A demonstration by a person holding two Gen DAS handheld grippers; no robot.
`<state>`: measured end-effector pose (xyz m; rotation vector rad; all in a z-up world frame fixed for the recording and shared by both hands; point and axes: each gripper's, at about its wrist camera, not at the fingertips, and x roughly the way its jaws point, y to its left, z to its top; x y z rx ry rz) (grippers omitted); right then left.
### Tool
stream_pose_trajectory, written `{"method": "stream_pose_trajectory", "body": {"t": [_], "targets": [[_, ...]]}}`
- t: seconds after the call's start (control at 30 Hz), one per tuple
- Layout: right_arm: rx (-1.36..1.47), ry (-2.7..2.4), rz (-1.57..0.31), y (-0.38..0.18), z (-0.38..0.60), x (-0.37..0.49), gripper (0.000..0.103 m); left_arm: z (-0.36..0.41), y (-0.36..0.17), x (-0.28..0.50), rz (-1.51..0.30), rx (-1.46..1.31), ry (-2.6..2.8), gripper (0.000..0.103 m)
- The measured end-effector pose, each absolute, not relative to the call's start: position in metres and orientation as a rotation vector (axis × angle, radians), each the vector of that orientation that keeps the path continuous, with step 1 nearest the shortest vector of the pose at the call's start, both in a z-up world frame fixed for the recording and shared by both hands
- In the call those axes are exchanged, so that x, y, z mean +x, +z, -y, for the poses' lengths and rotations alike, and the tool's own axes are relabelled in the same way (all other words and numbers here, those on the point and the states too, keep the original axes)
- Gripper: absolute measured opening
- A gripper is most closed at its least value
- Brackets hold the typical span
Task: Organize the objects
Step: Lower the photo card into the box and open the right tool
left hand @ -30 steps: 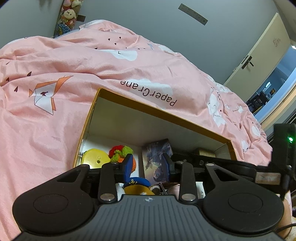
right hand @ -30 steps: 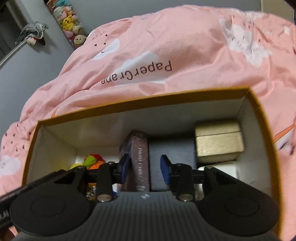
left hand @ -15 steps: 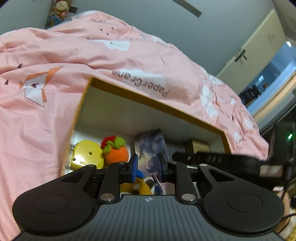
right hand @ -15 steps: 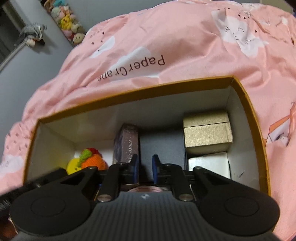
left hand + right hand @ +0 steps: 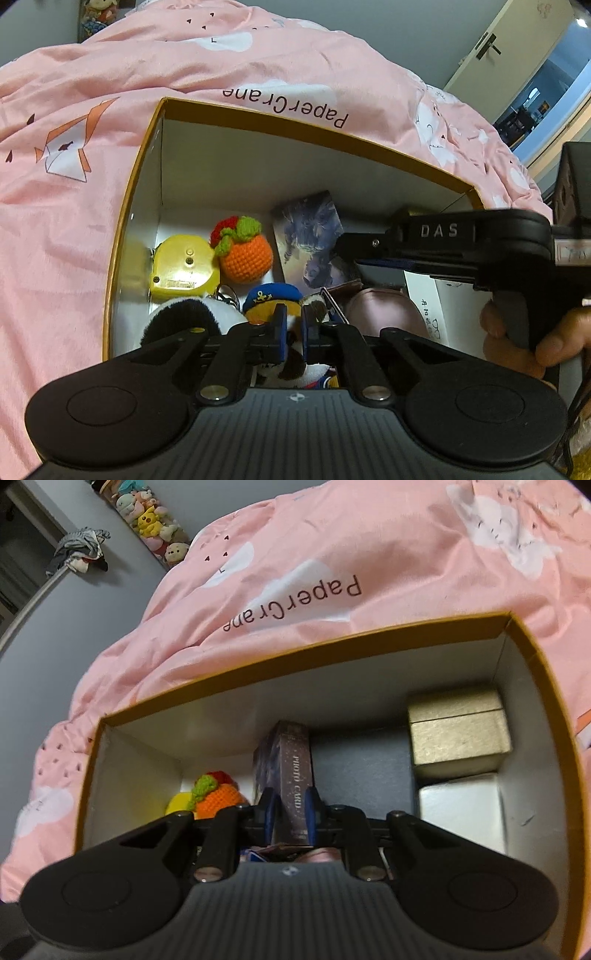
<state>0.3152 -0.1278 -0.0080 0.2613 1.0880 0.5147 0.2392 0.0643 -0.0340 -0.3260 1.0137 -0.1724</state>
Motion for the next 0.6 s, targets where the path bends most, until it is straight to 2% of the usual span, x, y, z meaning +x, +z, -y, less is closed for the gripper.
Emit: {"method": "stream_pose_trajectory", "body": {"t": [0.2, 0.33, 0.6], "targets": [[0.317, 0.495, -1.143, -0.019, 0.126, 0.324, 0.018, -0.066, -0.033, 0.24, -1.001, -0.343, -0.156, 0.006], [0.317, 0.447, -1.184, -0.024, 0.121, 0.32, 0.008, -0.067, -0.032, 0.241, -0.992, -0.354, -0.163, 0.006], [0.187, 0.465, -1.146, -0.024, 0.109, 0.313, 0.007, -0.064, -0.028, 0.24, -0.972, -0.329, -0.18, 0.006]]}}
